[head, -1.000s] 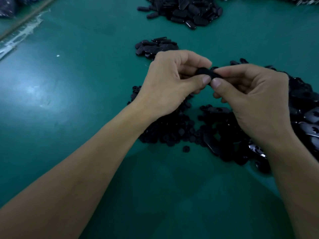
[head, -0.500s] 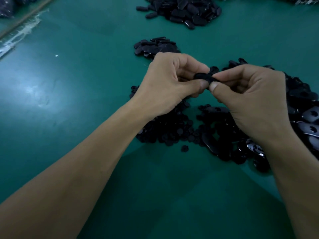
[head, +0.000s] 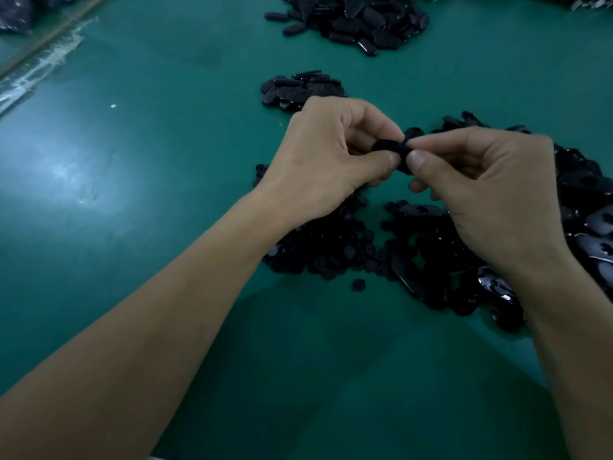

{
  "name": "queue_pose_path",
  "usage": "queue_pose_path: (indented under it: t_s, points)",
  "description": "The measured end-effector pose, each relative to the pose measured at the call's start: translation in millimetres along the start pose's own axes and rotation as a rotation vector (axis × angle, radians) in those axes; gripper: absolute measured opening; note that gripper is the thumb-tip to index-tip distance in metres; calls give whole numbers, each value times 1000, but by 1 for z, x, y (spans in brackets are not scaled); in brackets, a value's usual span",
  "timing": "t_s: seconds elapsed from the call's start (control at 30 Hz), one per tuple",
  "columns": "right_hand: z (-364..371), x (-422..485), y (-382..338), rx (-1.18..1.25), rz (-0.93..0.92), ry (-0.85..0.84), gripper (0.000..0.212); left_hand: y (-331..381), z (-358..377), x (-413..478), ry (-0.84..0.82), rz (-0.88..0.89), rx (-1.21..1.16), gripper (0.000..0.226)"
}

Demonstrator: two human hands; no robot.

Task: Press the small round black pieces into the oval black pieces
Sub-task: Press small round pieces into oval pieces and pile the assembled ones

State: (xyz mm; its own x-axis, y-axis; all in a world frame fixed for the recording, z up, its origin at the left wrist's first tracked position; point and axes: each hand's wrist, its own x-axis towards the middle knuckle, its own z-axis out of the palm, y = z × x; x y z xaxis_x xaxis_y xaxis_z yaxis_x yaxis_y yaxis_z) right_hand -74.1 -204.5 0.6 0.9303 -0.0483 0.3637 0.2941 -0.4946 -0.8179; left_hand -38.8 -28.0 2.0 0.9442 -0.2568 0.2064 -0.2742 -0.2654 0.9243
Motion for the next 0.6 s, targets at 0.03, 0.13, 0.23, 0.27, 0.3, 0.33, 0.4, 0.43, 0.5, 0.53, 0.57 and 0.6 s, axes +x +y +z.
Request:
queue_pose_path:
  t_s: [0.03, 0.13, 0.23, 0.27, 0.3, 0.33, 0.4, 0.43, 0.5, 0.53, 0.57, 0.6]
  points:
    - [-1, 0, 1, -61, 0, 26, 11, 0, 0, 1, 31, -4, 4, 18]
    - [-8, 1, 9, -416, 14, 63, 29, -4, -4, 10, 164, -35, 16, 15]
    - [-15, -1, 17, -789, 173, 22, 41, -9, -15, 22, 306, -73, 60, 17]
    - [-15, -1, 17, -833, 236, 1, 42, -11, -19, 26, 337, -83, 89, 19]
    - [-15, -1, 17, -856, 288, -23, 41, -13, -21, 29, 360, -93, 120, 21]
    - [-14, -2, 17, -875, 327, -47, 40, -15, -23, 32, 375, -104, 147, 21]
    - [-15, -2, 18, -908, 351, -78, 39, -19, -24, 38, 393, -123, 200, 20]
    - [-15, -2, 17, -913, 348, -77, 37, -21, -23, 41, 394, -127, 231, 20]
    - [-15, -2, 16, -896, 338, -56, 35, -25, -22, 46, 398, -130, 285, 19]
    - [-16, -2, 15, -886, 334, -40, 33, -26, -22, 48, 402, -133, 298, 17]
    - [-16, -2, 15, -881, 329, -23, 31, -28, -22, 50, 406, -137, 306, 16]
    - [-16, -2, 14, -876, 322, -9, 29, -29, -23, 51, 411, -141, 316, 15]
